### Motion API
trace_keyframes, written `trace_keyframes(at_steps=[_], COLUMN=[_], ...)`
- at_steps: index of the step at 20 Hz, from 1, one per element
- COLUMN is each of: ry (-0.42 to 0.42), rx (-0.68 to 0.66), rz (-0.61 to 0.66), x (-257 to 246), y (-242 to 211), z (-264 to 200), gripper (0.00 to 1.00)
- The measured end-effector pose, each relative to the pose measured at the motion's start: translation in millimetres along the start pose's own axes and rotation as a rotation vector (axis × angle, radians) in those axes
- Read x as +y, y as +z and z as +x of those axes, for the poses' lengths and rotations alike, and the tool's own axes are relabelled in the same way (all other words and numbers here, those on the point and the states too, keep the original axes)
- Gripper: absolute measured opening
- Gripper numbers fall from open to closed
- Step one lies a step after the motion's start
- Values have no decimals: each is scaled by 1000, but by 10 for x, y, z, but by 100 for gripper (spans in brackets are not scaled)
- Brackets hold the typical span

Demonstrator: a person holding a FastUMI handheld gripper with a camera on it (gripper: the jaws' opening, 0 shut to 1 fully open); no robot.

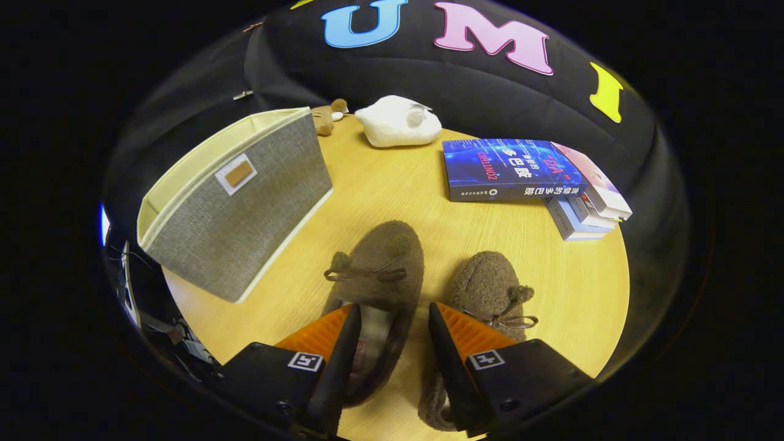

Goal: Open the storage box then place both shoes into the box .Put the left shoe in first, then the right shoe, with the right side of both shoes facing outward in a uniform manner.

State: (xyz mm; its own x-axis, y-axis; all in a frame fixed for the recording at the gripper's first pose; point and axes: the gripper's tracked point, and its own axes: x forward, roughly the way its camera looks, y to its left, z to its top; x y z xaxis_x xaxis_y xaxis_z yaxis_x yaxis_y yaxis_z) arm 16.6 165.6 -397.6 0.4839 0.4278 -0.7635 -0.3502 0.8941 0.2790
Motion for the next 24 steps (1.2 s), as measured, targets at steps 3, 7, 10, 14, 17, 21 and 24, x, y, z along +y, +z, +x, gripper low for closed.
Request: trace_keyframes(at_steps=[3,7,10,14,17,21,24], ry=[-48,-94,-100,-76,-61,-43,-16], rx=[3,44,46,42,8,-37,-78], rz=[-1,26,98,157,179,241,279], x=[-45,-87,-140,-127,-97,-64,15], y=[-8,-56,-39,-42,39,190,411], z=[171,341,371,301,169,-87,-326], gripper=[56,33,7,7,7,7,7])
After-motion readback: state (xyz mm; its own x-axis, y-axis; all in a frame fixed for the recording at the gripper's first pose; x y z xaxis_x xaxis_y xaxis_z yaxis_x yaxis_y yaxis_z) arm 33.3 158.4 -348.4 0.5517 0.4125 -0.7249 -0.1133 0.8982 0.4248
